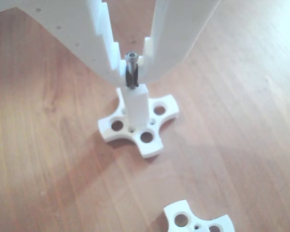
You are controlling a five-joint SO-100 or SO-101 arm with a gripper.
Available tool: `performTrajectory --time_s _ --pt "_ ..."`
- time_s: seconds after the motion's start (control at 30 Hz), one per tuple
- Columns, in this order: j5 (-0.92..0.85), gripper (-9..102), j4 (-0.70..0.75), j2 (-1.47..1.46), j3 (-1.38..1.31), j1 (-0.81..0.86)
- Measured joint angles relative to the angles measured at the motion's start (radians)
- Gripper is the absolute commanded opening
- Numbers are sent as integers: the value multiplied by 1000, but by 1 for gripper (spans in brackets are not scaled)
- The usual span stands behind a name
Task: Grab the screw and set it in the hole.
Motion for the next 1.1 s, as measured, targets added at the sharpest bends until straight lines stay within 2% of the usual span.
performTrajectory --time_s 1.1 --pt "-2 7 17 -2 0 -5"
